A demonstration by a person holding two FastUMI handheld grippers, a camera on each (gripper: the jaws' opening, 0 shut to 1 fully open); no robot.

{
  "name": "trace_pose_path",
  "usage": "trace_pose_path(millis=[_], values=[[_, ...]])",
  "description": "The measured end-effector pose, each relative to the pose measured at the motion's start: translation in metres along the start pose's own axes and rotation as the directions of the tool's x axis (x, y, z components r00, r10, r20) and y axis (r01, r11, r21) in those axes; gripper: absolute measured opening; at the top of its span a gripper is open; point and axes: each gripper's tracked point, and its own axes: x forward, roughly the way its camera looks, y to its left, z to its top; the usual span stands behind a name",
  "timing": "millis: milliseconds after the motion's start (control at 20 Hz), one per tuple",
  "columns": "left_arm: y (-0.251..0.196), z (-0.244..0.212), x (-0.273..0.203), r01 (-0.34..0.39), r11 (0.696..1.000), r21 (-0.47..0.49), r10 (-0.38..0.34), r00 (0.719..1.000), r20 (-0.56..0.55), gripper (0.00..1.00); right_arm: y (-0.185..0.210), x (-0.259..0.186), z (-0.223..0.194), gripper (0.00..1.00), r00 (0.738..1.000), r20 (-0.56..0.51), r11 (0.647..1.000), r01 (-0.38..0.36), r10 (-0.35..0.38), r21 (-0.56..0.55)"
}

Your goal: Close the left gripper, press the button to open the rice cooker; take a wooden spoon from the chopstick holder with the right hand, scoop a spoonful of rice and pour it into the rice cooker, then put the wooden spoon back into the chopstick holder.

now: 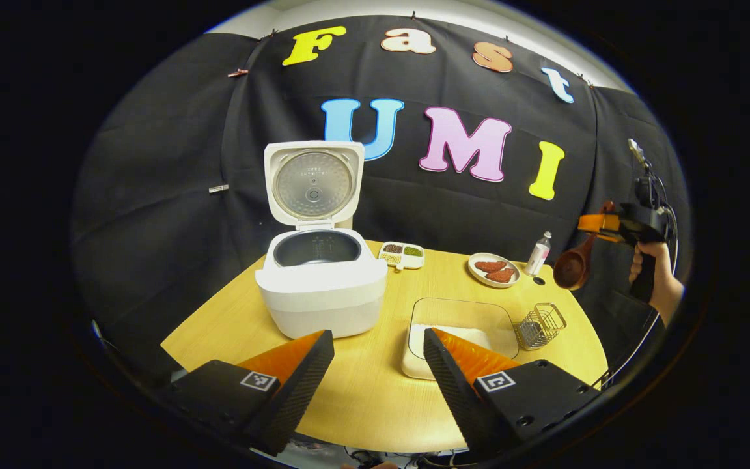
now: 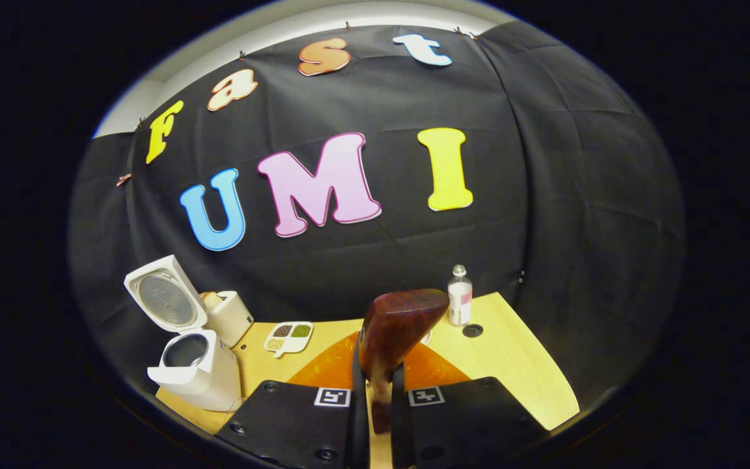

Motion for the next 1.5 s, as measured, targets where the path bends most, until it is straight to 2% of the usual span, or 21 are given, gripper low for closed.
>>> trace_pose_path(millis=[50, 100, 150, 450, 650, 750, 850, 1050, 1100, 1300, 1350, 1500], values=[[-0.004, -0.001, -0.001, -0.011, 1.0, -0.006, 0.011, 1.0, -0.002, 0.96, -0.006, 0.002, -0.013, 0.17, 1.0, -0.026, 1.0, -0.003, 0.003, 0.014], [-0.008, -0.001, -0.003, -0.027, 1.0, -0.013, 0.027, 1.0, -0.004, 0.96, -0.012, 0.007, -0.023, 0.13, 0.999, -0.047, 1.0, -0.005, 0.006, 0.026], [-0.012, -0.003, -0.006, -0.041, 0.999, -0.021, 0.041, 0.999, -0.005, 0.96, -0.018, 0.011, -0.033, 0.17, 0.998, -0.064, 0.999, -0.003, 0.005, 0.033], [-0.022, -0.004, -0.025, -0.127, 0.991, -0.04, 0.128, 0.992, 0.002, 0.96, -0.047, 0.037, -0.085, 0.17, 0.989, -0.144, 0.997, 0.024, -0.012, 0.076], [-0.012, -0.01, -0.039, -0.188, 0.968, -0.167, 0.188, 0.982, -0.015, 0.96, -0.061, 0.056, -0.116, 0.17, 0.98, -0.198, 0.99, 0.057, -0.031, 0.129], [-0.005, -0.018, -0.043, -0.222, 0.955, -0.197, 0.219, 0.975, -0.034, 0.96, -0.064, 0.06, -0.13, 0.17, 0.973, -0.227, 0.981, 0.078, -0.037, 0.175], [0.003, -0.02, -0.048, -0.242, 0.95, -0.196, 0.239, 0.97, -0.036, 0.96, -0.066, 0.059, -0.141, 0.17, 0.97, -0.241, 0.97, 0.09, -0.034, 0.224], [0.01, -0.017, -0.048, -0.256, 0.95, -0.176, 0.254, 0.967, -0.035, 0.96, -0.08, 0.057, -0.143, 0.23, 0.968, -0.241, 0.961, 0.135, -0.075, 0.243], [0.01, -0.014, -0.046, -0.25, 0.953, -0.172, 0.248, 0.968, -0.031, 0.96, -0.082, 0.054, -0.141, 0.15, 0.969, -0.234, 0.96, 0.138, -0.08, 0.243], [0.007, 0.002, -0.032, -0.214, 0.968, -0.132, 0.216, 0.976, -0.001, 0.96, -0.084, 0.042, -0.137, 0.87, 0.97, -0.222, 0.97, 0.144, -0.099, 0.197], [0.007, 0.009, -0.029, -0.195, 0.972, -0.131, 0.199, 0.98, 0.015, 0.96, -0.086, 0.036, -0.137, 0.98, 0.969, -0.219, 0.973, 0.152, -0.112, 0.174], [0.016, 0.035, -0.016, -0.164, 0.977, -0.134, 0.173, 0.983, 0.057, 0.96, -0.1, 0.016, -0.132, 0.99, 0.961, -0.202, 0.972, 0.213, -0.19, 0.1]])
